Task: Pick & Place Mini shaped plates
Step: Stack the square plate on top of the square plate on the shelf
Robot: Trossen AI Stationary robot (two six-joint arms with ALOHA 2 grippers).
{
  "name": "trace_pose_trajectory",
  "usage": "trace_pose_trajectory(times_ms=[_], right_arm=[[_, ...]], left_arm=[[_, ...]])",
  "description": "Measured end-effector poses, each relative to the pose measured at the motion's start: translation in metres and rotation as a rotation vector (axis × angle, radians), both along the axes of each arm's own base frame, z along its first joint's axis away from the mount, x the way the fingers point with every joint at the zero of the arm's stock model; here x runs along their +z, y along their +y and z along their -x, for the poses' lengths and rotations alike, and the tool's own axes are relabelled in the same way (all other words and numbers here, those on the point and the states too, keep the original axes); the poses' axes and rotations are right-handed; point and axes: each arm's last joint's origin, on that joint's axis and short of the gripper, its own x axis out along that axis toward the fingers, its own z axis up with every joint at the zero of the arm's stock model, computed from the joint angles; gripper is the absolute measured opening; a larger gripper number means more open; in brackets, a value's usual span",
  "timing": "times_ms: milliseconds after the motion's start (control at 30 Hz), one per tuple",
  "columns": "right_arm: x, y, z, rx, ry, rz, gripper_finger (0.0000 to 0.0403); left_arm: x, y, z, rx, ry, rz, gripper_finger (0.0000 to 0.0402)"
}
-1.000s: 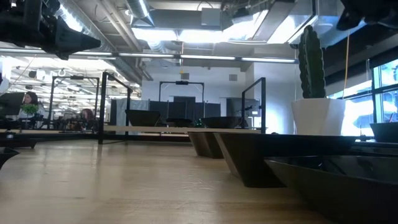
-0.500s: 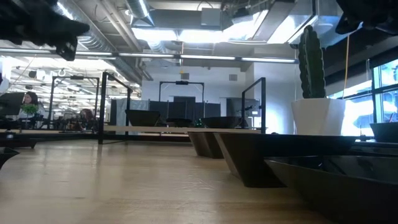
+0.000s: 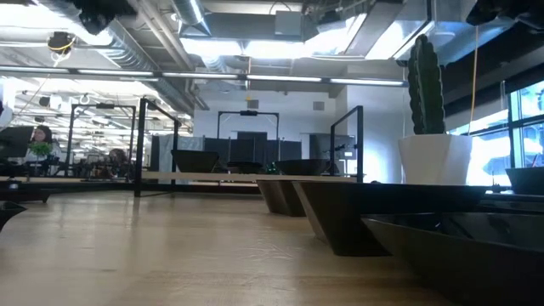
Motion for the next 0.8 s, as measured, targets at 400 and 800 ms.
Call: trace_pose_trajectory(times_ms=[400,800], right_arm=[[-0.005,0.001,-0.002,0.051,0.060,-0.028,0.0004],[-0.005,0.005,-0.001,0.164,0.049,0.017,0.0006]], left_arm=[[-0.050,-0.046,-0.077,0.246,0.902,0.235,0.0003],[-0.087,-0.085,-0.088,0.359,0.933,-0.014,0.0036]])
